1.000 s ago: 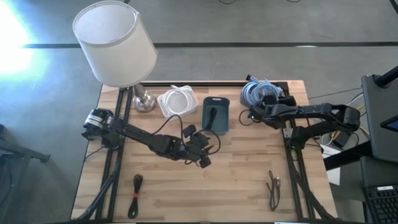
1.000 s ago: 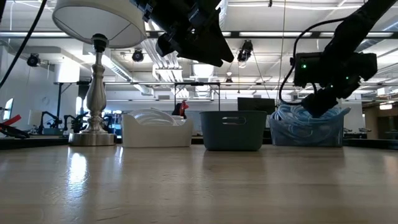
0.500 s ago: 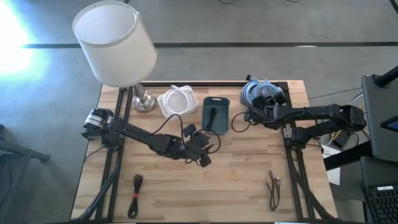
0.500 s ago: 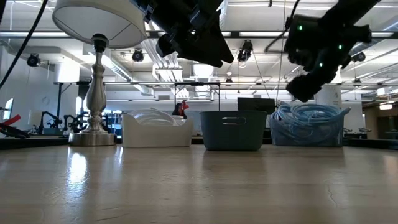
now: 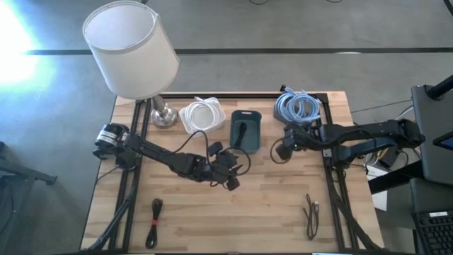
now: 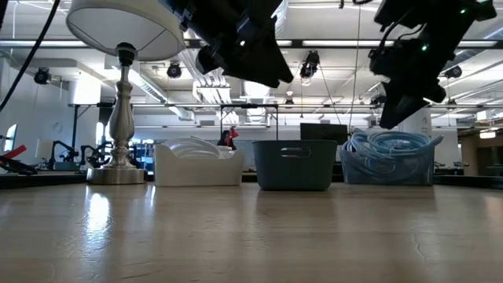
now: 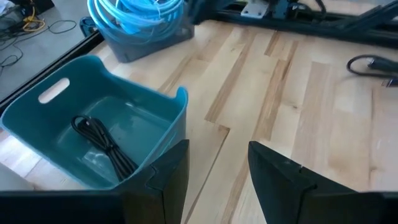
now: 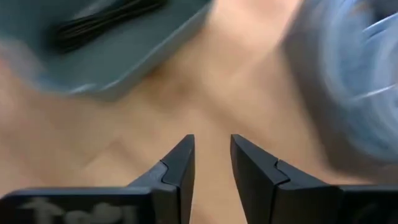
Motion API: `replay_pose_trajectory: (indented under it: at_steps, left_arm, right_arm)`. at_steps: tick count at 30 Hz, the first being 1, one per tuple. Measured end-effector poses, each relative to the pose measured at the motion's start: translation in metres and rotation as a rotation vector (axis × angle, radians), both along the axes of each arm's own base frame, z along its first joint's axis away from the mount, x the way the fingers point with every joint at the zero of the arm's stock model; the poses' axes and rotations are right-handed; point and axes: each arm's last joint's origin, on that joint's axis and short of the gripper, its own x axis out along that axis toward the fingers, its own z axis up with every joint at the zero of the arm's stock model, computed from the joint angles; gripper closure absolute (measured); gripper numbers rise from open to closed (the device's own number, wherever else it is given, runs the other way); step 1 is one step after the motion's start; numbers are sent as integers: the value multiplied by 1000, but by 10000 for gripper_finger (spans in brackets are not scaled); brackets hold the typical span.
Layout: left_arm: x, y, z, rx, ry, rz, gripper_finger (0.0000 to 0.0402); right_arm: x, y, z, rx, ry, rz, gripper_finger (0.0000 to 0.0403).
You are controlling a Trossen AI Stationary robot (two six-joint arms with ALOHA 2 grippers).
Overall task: Sort HDMI cables
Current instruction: Put the right black HDMI cable into the blue bin
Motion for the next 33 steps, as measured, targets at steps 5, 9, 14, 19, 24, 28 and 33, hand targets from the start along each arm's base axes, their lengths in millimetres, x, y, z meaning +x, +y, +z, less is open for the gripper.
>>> replay_pose_trajectory:
  at_steps: [5, 9, 14, 19, 24, 28, 33]
  left_arm:
    - [-5, 1, -15, -10, 26, 11, 234]
    - [-11, 3, -26, -31, 46, 31, 234]
    - [-13, 3, -32, -55, 56, 29, 234]
    - [-10, -4, -32, -182, 87, -195, 234]
    - [-7, -14, -26, -188, 64, -427, 234]
    - [-4, -13, -21, -137, 21, -458, 234]
    - [-1, -8, -18, -109, -5, -454, 234]
  right_arm:
    - [0, 29, -1, 157, -36, 104, 318]
    - [-3, 58, -4, 281, -24, 174, 328]
    - [-14, 93, -10, 405, 25, 180, 335]
    - [-30, 125, -17, 554, 97, 98, 328]
    - [-44, 149, -27, 642, 191, -31, 321]
    - [-52, 161, -36, 647, 270, -91, 317]
    - [-54, 169, -46, 648, 350, -151, 318]
